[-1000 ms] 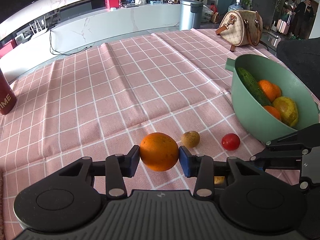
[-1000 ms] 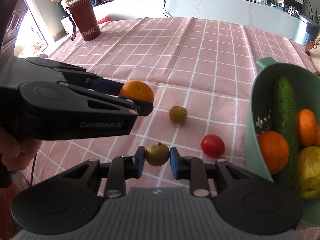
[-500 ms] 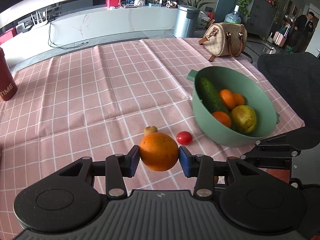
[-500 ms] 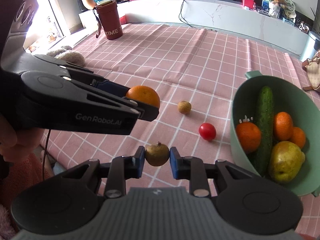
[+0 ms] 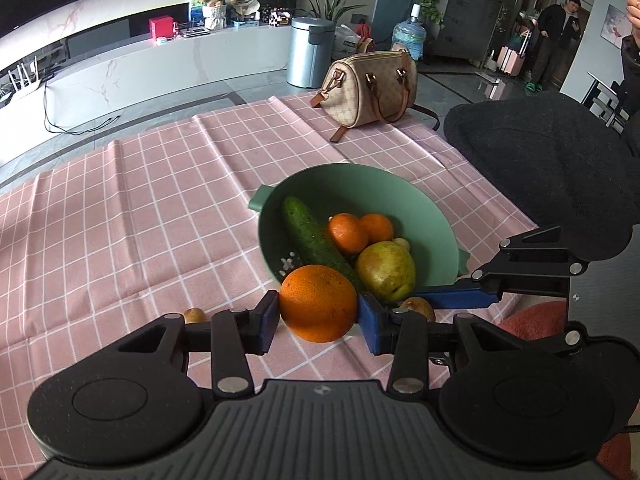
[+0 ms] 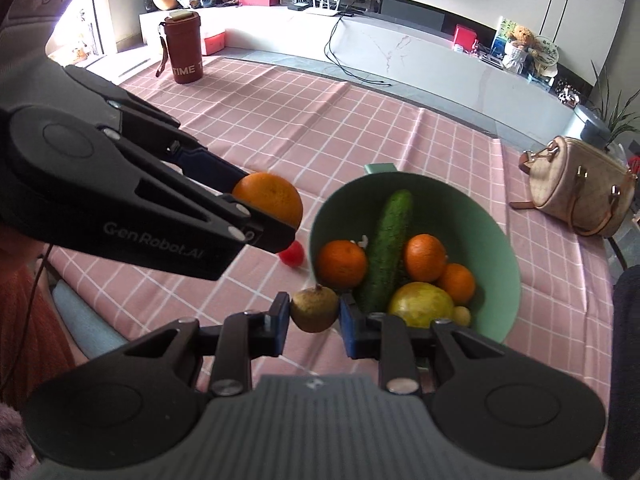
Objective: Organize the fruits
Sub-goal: 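Carry the brown fruit and the orange over the green colander with both tools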
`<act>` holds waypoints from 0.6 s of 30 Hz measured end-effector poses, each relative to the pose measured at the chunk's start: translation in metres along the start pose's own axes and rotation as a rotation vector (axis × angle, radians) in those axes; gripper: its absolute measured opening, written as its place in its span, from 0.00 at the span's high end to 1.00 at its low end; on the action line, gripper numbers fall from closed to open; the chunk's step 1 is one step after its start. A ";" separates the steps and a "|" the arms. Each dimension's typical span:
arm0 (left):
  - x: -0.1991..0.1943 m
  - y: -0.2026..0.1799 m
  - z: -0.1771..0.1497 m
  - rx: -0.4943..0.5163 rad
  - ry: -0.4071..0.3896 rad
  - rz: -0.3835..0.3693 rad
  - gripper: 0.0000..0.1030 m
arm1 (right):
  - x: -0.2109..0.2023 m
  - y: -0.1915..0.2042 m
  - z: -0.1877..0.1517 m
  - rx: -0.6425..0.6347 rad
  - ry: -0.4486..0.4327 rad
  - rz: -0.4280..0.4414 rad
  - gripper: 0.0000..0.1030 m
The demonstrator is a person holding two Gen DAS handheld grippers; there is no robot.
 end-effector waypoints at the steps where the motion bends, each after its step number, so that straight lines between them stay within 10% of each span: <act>1: 0.004 -0.004 0.004 0.004 0.006 -0.004 0.54 | -0.001 -0.005 -0.001 -0.004 0.004 -0.009 0.78; 18: 0.074 -0.026 0.040 -0.032 0.122 -0.098 0.54 | 0.026 -0.086 0.002 -0.115 0.142 -0.104 0.78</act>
Point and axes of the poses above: each gripper's, at about its wrist camera, not at the fingertips, and x roughly the way its jaws point, y to its left, z to its top, the point moved 3 cm from there along x, roughly the way its jaws point, and after that the axes turned 4 degrees about y, right-handed, at the moved point
